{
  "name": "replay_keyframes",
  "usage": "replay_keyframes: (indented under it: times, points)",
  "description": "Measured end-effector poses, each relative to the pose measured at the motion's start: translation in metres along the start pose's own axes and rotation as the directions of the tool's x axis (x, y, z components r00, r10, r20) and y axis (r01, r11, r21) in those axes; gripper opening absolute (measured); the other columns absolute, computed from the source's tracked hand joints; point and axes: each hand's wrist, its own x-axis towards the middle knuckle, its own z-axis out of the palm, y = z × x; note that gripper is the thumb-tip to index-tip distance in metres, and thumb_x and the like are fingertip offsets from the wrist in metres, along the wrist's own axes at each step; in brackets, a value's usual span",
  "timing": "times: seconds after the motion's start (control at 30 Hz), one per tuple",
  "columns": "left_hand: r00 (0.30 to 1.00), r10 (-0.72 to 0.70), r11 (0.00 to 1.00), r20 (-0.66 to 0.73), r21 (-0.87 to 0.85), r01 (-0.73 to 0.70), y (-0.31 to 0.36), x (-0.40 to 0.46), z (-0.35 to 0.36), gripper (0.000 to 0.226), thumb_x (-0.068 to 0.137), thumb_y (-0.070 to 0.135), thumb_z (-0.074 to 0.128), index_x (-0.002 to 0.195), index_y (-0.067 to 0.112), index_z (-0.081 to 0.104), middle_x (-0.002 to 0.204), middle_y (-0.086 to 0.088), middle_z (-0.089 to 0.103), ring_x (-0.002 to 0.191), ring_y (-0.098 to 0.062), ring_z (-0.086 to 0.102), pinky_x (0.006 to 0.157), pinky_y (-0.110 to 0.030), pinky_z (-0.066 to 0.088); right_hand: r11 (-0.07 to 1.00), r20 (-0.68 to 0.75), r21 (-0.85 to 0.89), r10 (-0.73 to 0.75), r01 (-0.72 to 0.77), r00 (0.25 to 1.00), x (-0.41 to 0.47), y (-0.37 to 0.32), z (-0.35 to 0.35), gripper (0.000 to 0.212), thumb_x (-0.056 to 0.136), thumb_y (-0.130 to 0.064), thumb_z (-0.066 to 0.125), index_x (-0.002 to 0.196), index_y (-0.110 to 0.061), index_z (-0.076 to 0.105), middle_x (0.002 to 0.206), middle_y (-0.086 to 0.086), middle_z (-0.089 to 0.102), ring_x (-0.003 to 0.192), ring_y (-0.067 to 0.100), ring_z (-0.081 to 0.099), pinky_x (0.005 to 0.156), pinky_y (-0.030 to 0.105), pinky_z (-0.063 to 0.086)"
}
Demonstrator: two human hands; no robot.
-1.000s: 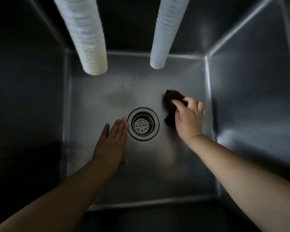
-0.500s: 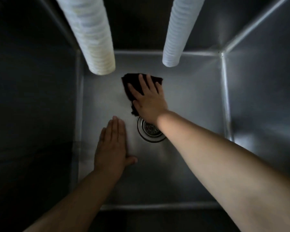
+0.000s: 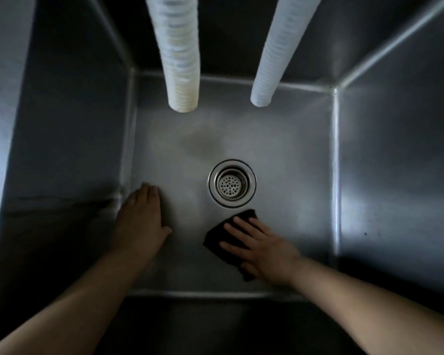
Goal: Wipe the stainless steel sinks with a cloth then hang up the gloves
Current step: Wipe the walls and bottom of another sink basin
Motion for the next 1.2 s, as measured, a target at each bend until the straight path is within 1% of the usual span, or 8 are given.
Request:
replay_keyframes:
  times: [0.2,0.37,0.5,0.67,0.83,0.93,1.1,1.2]
  points:
    - [0.993,0.061,0.969,0.106,0.234,-0.084,0.006,-0.004,0.01,0.113,0.075,0.051,0.068,0.147,-0.002,-0.001,0.156,-0.024,0.001,0.143,-0.034,0.014,0.115,-0.036,0.02,0.936,-0.039,0.081,0.345,-0.341,0.938,-0.009,0.075,-0.002,0.078,0.075,-0.035,0.074,0.143,-0.021,0.039,0.151,0.016,0.032,0.139,0.037,0.018,0.11,0.054,0.017]
    - [0.99,0.056,0.956,0.128,0.28,-0.09,0.007,-0.001,0.013,0.116,0.076,0.05,0.068,0.144,-0.008,-0.006,0.154,-0.03,-0.001,0.143,-0.038,0.013,0.112,-0.037,0.025,0.712,-0.076,0.234,0.692,-0.662,0.718,0.052,0.129,-0.019,0.066,0.093,-0.035,0.047,0.151,-0.023,0.018,0.158,0.014,0.007,0.145,0.034,-0.001,0.116,0.045,-0.003]
    - [0.989,0.045,0.968,0.138,0.237,-0.077,0.004,0.001,0.016,0.116,0.077,0.048,0.067,0.144,-0.008,-0.009,0.154,-0.029,-0.004,0.144,-0.038,0.008,0.114,-0.036,0.02,0.603,-0.086,0.283,0.79,-0.746,0.607,0.123,0.142,-0.039,0.063,0.095,-0.041,0.037,0.151,-0.027,0.013,0.159,0.015,0.003,0.144,0.036,-0.005,0.115,0.048,-0.004]
    - [0.987,0.044,0.974,0.154,0.215,-0.076,0.002,0.003,0.018,0.113,0.08,0.044,0.067,0.144,-0.008,-0.01,0.153,-0.03,-0.007,0.143,-0.04,0.006,0.116,-0.038,0.017,0.678,-0.17,0.289,0.731,-0.676,0.661,0.181,0.112,-0.052,0.065,0.093,-0.048,0.036,0.151,-0.03,0.014,0.158,0.016,0.011,0.144,0.038,0.003,0.114,0.05,-0.002]
    - [0.99,0.047,0.981,0.132,0.18,-0.071,0.005,0.003,0.015,0.085,0.093,0.021,0.053,0.144,-0.01,-0.007,0.153,-0.031,-0.005,0.143,-0.041,0.007,0.115,-0.04,0.02,0.829,-0.133,0.23,0.546,-0.51,0.827,0.241,0.059,-0.066,0.067,0.091,-0.054,0.035,0.151,-0.034,0.013,0.159,0.012,0.005,0.144,0.038,-0.002,0.114,0.052,-0.002]
    - [0.984,0.033,0.987,0.173,0.148,-0.059,0.006,0.006,0.014,0.081,0.094,0.015,0.05,0.144,-0.009,-0.009,0.153,-0.031,-0.009,0.143,-0.042,0.003,0.114,-0.041,0.019,0.889,-0.099,0.229,0.428,-0.398,0.899,0.282,0.038,-0.076,0.065,0.094,-0.056,0.03,0.151,-0.036,0.005,0.159,0.01,-0.006,0.144,0.036,-0.012,0.115,0.052,-0.005]
    - [0.982,0.01,0.989,0.189,0.141,-0.037,0.01,0.009,0.012,0.079,0.094,0.014,0.049,0.143,-0.012,-0.008,0.151,-0.034,-0.008,0.142,-0.044,0.005,0.113,-0.044,0.022,0.941,-0.169,0.142,0.328,-0.307,0.929,0.3,0.066,-0.092,0.061,0.097,-0.046,0.031,0.151,-0.029,0.006,0.16,0.009,0.0,0.145,0.032,-0.005,0.116,0.046,-0.004]
    - [0.983,-0.003,0.991,0.186,0.13,-0.022,0.01,0.009,0.011,0.081,0.094,0.013,0.051,0.143,-0.012,-0.007,0.152,-0.034,-0.007,0.142,-0.043,0.005,0.113,-0.044,0.022,0.886,-0.114,0.279,0.412,-0.369,0.904,0.289,0.092,-0.086,0.06,0.098,-0.044,0.03,0.152,-0.03,0.007,0.16,0.004,0.003,0.146,0.024,0.002,0.118,0.033,0.004]
